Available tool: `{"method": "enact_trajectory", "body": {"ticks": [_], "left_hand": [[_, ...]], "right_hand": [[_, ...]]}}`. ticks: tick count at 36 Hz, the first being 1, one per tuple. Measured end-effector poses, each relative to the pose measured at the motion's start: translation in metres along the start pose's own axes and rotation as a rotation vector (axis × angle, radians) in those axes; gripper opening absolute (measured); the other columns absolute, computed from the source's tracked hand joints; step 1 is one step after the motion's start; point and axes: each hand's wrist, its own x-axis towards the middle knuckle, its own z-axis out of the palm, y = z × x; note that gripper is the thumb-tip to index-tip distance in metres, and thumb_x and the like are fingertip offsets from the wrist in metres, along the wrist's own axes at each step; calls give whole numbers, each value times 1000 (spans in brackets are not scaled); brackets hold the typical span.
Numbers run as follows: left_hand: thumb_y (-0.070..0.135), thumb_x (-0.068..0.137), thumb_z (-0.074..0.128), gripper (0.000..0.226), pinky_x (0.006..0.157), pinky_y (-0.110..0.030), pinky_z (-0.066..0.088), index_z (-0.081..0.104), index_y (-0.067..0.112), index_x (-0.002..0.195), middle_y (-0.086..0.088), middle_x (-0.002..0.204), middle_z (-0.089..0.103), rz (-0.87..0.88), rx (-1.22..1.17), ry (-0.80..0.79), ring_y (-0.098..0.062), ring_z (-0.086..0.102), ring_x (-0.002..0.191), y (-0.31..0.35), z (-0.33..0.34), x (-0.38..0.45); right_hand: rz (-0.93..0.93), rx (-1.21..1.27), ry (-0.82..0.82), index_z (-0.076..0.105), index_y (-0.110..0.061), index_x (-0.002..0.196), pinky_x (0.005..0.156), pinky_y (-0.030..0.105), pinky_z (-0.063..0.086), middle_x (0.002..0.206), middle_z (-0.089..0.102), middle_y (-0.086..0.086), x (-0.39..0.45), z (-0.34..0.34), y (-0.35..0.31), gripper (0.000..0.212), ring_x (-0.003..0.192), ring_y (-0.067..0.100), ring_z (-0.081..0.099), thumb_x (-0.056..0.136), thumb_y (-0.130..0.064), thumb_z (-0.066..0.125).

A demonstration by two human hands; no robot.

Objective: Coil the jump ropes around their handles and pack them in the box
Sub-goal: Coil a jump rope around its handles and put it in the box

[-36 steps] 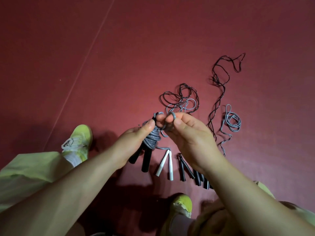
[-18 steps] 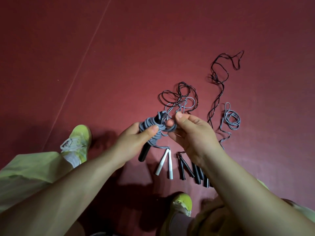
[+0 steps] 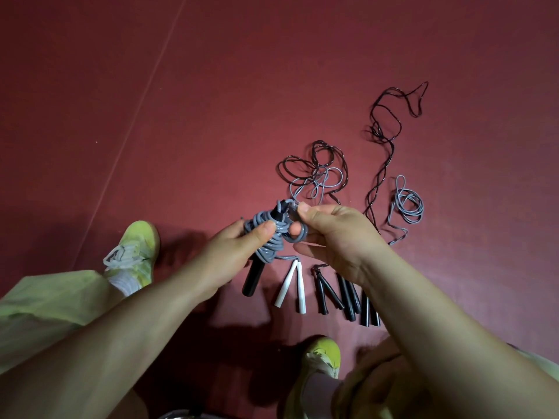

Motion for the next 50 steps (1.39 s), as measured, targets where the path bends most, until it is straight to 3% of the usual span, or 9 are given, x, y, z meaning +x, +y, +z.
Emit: {"method": "enact_trajectory", "body": {"ticks": [6,12,17,22,31,34,36,40,50], "left_hand": [[43,80,58,29,90,-29,47,63,20,97,-2,102,68,-30,-1,-8,-12,60,94,0,4,-1],[54,63,56,45,87,-26,47,64,24,96,1,102,69,-8,-13,-7,-9,61,94,4,6,-4],[41,83,60,24,82,-19,45,63,23,99,4,100,69,13,92,17,-6,60,90,5,1,-3],[65,61,62,56,90,-29,47,66,24,99,5,102,71,9,91,45,-9,64,99,4,4,-5],[27,91,59,1,83,-24,46,60,28,90,12,90,65,67,152,18,-3,59,84,17,7,-13],[51,77,63,27,83,-27,48,59,29,91,13,89,66,106,179,13,-3,60,84,20,3,-14],[67,61,49,52,85,-32,50,58,27,93,12,91,67,135,315,40,-7,63,89,22,1,-15],[72,59,39,60,78,-38,51,53,26,94,10,84,67,201,582,137,-13,63,84,31,1,-19],[51,63,63,43,84,-22,48,61,27,100,11,95,69,91,30,-40,-5,60,92,19,-3,-2]], "right_hand": [[-9,-12,38,58,-9,80,58,24,57,60,62,2,2,-1,0,20,55,12,61,96,-22,56],[-59,21,74,57,-11,77,65,28,55,54,61,-2,0,4,2,20,54,11,61,95,-21,57],[-43,64,73,59,-12,81,63,27,56,57,61,-1,1,7,4,18,54,10,61,93,-24,59],[153,184,-29,58,-22,75,55,20,54,54,59,-7,-2,4,-2,20,53,4,61,91,-34,59],[100,141,-60,63,-17,82,48,16,51,53,57,-6,-3,0,-5,20,51,2,56,90,-34,58],[60,157,-44,59,-18,79,45,15,49,49,54,-7,-4,3,-6,20,48,1,54,90,-34,57],[43,173,-7,57,-18,77,43,15,46,48,51,-7,-3,6,-5,21,46,2,51,90,-34,57],[50,271,62,54,-21,76,45,14,40,47,48,-8,-2,12,-5,21,50,5,46,88,-36,60],[-232,-19,129,61,-18,80,54,17,49,62,61,-8,-6,16,-8,18,62,6,55,97,-19,53]]}}
